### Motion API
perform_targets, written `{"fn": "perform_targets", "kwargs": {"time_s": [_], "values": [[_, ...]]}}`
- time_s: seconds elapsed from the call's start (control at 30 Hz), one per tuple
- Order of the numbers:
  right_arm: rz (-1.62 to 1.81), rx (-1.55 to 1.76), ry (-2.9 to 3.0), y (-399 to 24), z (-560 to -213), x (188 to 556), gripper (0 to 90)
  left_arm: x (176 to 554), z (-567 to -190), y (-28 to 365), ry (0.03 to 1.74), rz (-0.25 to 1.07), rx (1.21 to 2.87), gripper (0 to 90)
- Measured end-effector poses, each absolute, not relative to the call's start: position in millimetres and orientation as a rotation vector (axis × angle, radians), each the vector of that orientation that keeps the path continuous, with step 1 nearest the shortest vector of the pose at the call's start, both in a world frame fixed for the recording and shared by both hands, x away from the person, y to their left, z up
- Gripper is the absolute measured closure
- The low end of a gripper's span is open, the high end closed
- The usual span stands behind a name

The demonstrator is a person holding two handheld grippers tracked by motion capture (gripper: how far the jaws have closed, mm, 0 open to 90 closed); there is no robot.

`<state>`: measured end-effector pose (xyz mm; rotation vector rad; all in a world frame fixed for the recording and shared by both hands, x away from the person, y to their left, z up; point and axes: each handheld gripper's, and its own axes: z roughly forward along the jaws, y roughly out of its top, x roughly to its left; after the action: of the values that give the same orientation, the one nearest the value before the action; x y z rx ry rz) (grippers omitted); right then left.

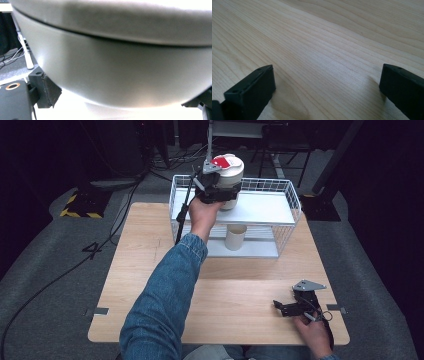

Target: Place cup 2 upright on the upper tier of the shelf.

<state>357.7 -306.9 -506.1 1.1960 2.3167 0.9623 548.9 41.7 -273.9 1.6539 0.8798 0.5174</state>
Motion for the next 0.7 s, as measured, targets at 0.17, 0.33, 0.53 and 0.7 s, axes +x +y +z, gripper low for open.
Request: {"fn": "perform_targets", "kwargs": {"time_s": [0.17,0.33,0.53,0.7], "values": [[0.962,1.196,2.317,-307,-506,358,0.7,551,-275,39,0.884,0.513,1.670,12.4],[0.962,1.196,2.317,-307,-506,358,0.7,554,-277,36,0.891,0.511,1.678,12.4],[0.962,1.195,2.317,-307,-506,358,0.7,556,-279,32,0.892,0.519,1.696,12.4],[0.964,1.196,2.317,-307,-506,358,0.7,558,-281,30,0.899,0.512,1.710,12.4]]}}
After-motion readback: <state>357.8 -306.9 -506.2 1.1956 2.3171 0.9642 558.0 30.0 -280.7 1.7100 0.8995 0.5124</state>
